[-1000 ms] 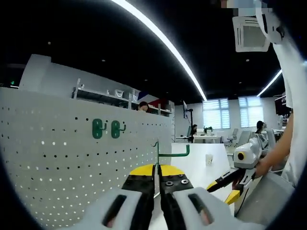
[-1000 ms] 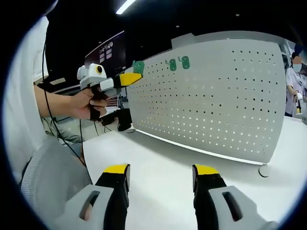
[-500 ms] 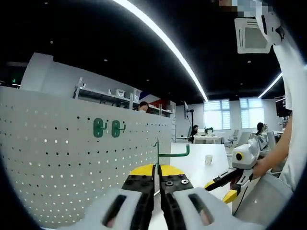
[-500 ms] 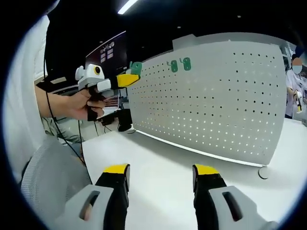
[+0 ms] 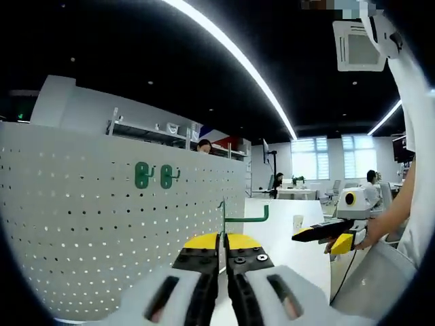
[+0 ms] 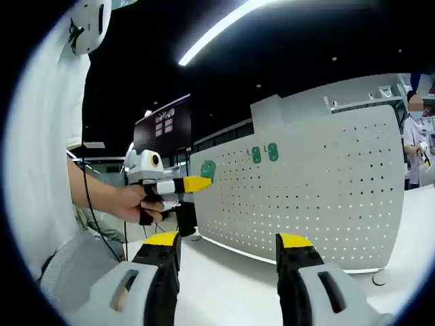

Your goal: Insert the hook assembly into the mounting plate slot until the hook locks in place.

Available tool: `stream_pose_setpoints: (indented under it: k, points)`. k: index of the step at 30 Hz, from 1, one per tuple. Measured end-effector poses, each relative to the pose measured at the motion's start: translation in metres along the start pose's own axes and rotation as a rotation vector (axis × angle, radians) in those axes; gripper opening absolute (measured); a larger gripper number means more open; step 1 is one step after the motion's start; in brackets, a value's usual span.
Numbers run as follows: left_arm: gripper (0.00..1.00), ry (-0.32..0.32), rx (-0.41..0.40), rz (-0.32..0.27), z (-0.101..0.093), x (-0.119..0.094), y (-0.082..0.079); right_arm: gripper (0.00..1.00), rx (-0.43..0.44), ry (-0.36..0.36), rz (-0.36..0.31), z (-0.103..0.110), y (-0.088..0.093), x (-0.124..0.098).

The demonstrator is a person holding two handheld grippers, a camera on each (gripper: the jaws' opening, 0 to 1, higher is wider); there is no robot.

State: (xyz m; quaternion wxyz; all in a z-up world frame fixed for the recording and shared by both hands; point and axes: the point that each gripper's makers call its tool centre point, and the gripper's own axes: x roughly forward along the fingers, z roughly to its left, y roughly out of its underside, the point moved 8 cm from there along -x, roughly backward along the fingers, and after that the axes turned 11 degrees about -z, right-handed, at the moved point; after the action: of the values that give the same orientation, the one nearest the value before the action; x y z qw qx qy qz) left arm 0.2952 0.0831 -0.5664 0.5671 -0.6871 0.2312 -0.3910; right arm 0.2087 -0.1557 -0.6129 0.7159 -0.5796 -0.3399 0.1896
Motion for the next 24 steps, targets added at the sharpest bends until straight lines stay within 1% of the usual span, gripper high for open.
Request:
stream_pose_setpoints:
  k: [1,4,7,11,12,13,20,22,24]
  points:
    - [0.02,-0.005,0.002,0.002,0.000,0.000,0.000,0.57,0.000,0.006,0.008,-0.001,0.001,0.000]
    - [0.02,-0.007,0.007,0.010,0.001,-0.001,0.002,0.57,0.007,0.004,-0.001,-0.001,0.000,0.001]
    - [0.02,-0.012,0.008,0.009,0.001,-0.001,0.002,0.56,0.003,0.001,0.007,-0.001,0.001,0.002]
    - [0.02,-0.016,0.012,0.016,0.000,-0.002,0.004,0.49,0.006,-0.004,-0.002,0.001,-0.005,0.005]
    - [0.02,-0.017,0.010,0.015,0.000,-0.002,0.004,0.47,0.013,-0.012,-0.016,0.003,-0.007,0.008]
    - [0.02,-0.017,0.008,0.015,0.000,-0.003,0.004,0.47,0.009,-0.015,-0.026,0.004,-0.009,0.010]
    - [0.02,-0.028,-0.001,0.013,-0.002,-0.005,0.005,0.45,0.025,-0.039,-0.059,0.012,-0.016,0.034]
    - [0.02,-0.029,-0.001,0.010,-0.002,-0.006,0.004,0.45,0.030,-0.051,-0.060,0.014,-0.018,0.041]
    - [0.02,-0.033,0.005,0.010,-0.002,-0.006,0.003,0.42,0.029,-0.065,-0.069,0.017,-0.020,0.047]
